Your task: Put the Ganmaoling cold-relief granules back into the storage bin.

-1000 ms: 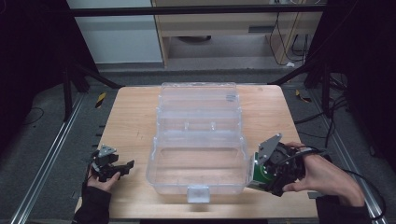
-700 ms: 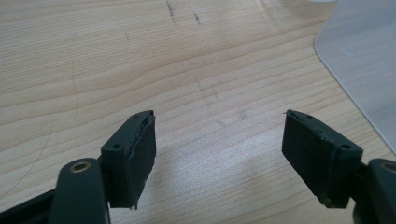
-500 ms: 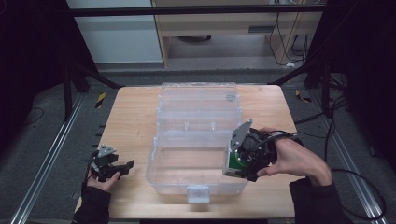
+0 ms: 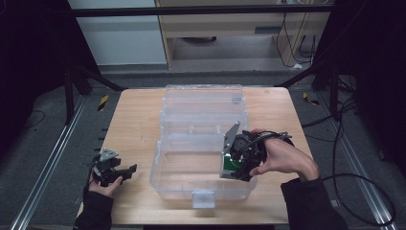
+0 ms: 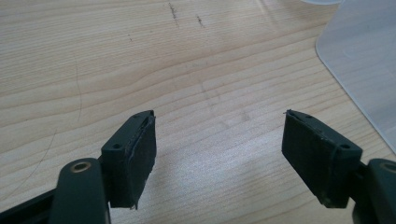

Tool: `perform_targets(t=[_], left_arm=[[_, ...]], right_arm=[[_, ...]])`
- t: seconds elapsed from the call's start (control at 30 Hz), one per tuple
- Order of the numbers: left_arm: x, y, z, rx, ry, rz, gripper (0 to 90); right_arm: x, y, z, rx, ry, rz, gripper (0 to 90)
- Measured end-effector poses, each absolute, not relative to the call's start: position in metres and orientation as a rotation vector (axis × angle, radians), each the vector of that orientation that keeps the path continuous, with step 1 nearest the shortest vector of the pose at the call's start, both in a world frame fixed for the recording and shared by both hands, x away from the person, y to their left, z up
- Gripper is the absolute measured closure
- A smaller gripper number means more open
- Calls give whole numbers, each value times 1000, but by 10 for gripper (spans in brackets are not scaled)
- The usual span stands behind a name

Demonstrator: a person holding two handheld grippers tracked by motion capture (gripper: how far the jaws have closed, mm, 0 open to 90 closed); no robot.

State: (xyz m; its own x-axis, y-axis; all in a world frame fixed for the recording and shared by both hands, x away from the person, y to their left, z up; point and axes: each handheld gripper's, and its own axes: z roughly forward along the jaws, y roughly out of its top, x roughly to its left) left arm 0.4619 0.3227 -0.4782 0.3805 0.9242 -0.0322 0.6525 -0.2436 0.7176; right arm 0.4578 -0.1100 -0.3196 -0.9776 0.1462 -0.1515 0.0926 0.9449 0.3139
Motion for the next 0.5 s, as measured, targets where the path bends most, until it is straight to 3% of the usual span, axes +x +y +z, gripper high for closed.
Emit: perform_targets(t=[0.5], left_arm=[[462, 323, -478, 1990, 1353, 536, 258]], right_arm=[[462, -110, -354, 187, 2965, 411, 158]])
